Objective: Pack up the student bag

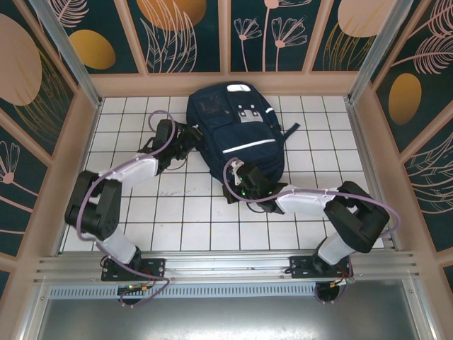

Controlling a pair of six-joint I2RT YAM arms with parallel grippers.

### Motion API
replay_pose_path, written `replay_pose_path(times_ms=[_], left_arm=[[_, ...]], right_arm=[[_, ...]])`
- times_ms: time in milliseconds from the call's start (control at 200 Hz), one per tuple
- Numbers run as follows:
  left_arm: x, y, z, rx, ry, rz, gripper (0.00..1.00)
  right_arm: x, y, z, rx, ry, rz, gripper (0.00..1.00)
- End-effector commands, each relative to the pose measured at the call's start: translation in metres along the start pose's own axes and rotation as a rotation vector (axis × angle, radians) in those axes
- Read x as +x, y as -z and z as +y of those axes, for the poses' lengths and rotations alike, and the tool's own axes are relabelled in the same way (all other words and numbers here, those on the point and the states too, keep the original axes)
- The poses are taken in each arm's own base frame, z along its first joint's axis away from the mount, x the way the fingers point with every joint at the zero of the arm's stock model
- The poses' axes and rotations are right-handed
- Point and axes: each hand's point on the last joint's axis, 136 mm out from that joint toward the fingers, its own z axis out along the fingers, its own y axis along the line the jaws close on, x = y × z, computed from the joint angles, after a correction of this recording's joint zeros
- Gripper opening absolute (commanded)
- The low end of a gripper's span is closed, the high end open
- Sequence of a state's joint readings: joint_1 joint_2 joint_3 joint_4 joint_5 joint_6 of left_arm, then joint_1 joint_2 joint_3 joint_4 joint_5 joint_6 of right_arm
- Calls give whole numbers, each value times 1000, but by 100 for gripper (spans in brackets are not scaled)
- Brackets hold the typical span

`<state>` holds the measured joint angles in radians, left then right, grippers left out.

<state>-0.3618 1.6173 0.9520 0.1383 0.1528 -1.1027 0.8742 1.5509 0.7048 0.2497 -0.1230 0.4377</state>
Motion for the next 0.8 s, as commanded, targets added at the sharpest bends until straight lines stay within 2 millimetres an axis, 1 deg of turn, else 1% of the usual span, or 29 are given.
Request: replay_pose_path(times_ms=[0, 105, 160, 205, 325, 425, 470, 565, 651, 741, 796], left_arm=[[32, 17, 26, 2, 82, 90, 65], [57, 29, 32, 81, 170, 148, 67], [65, 32, 27, 127, 193, 167, 68], [69, 32, 19, 165, 196, 180, 70], [78, 25, 5, 203, 201, 213, 70], [88, 14, 5, 206, 210, 242, 69], [94, 9, 8, 202, 221, 257, 69], [97, 0, 13, 220, 253, 259, 60], [100, -8, 11, 232, 248, 272, 52], [99, -11, 14, 225, 251, 263, 37], [97, -9, 14, 222, 248, 249, 26]], right_arm=[[-19, -4, 32, -126, -18, -25, 0], [-19, -8, 40, -172, -28, -12, 0], [-20, -8, 44, -192, -33, -11, 0], [-21, -8, 47, -209, -36, -10, 0], [-23, -6, 50, -229, -46, -14, 0], [-22, -5, 52, -242, -54, -16, 0], [-21, -5, 53, -248, -57, -15, 0], [-19, -5, 55, -264, -63, -8, 0], [-18, -6, 55, -267, -69, -4, 0], [-17, -7, 50, -242, -74, -6, 0], [-14, -9, 42, -203, -79, 1, 0]])
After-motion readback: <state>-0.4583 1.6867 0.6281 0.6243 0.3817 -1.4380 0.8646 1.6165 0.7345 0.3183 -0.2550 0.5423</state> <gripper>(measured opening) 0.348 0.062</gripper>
